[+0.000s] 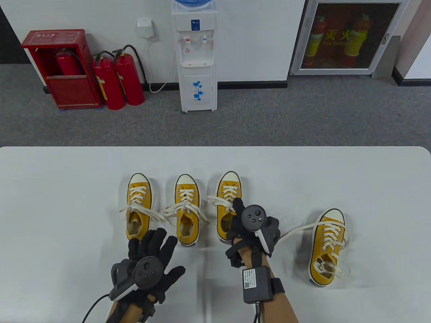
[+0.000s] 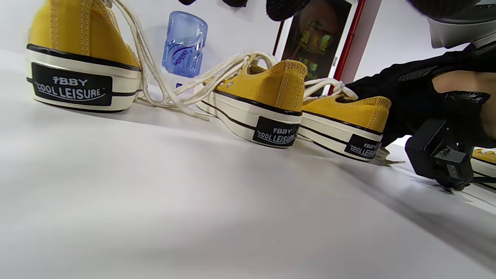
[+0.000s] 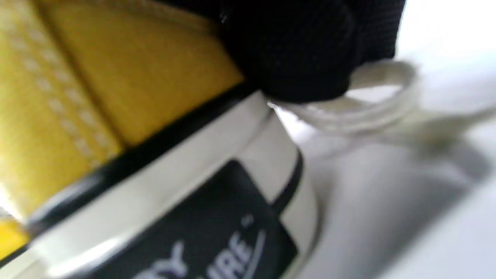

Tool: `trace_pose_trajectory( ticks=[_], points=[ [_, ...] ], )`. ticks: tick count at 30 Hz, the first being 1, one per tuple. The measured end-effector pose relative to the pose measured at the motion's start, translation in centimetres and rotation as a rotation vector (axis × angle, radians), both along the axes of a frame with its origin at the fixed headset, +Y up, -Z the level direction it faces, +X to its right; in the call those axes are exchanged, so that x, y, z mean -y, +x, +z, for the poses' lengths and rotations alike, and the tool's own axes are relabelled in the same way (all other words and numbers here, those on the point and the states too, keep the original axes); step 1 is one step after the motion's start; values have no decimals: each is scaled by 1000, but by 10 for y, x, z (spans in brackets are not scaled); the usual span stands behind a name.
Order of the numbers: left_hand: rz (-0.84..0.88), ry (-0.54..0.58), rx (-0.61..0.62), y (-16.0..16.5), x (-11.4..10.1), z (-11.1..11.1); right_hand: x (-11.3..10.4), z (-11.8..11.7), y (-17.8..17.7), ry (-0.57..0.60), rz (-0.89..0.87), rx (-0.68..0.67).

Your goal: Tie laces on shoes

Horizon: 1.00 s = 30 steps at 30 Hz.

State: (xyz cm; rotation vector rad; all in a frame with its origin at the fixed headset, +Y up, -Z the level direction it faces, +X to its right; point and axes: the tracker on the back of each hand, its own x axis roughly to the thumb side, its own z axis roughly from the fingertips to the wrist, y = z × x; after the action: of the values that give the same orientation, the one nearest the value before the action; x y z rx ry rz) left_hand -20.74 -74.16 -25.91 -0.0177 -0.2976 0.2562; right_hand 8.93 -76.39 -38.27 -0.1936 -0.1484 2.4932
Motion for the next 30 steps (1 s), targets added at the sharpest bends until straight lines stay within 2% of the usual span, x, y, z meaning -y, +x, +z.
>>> trace_pose_trajectory(
  ticks=[8, 15, 22, 30],
  points=[
    [-2, -7, -2, 0, 0, 0, -5, 1, 1, -51, 41, -10],
    [-4, -7, 0, 1, 0, 0, -18, 13, 6, -34, 64, -43],
    [-5, -12, -4, 0, 0, -1, -45, 39, 19, 28, 157, -61],
    [2, -14, -9, -1, 0, -1, -74, 74, 50, 84, 252, -2]
  ],
)
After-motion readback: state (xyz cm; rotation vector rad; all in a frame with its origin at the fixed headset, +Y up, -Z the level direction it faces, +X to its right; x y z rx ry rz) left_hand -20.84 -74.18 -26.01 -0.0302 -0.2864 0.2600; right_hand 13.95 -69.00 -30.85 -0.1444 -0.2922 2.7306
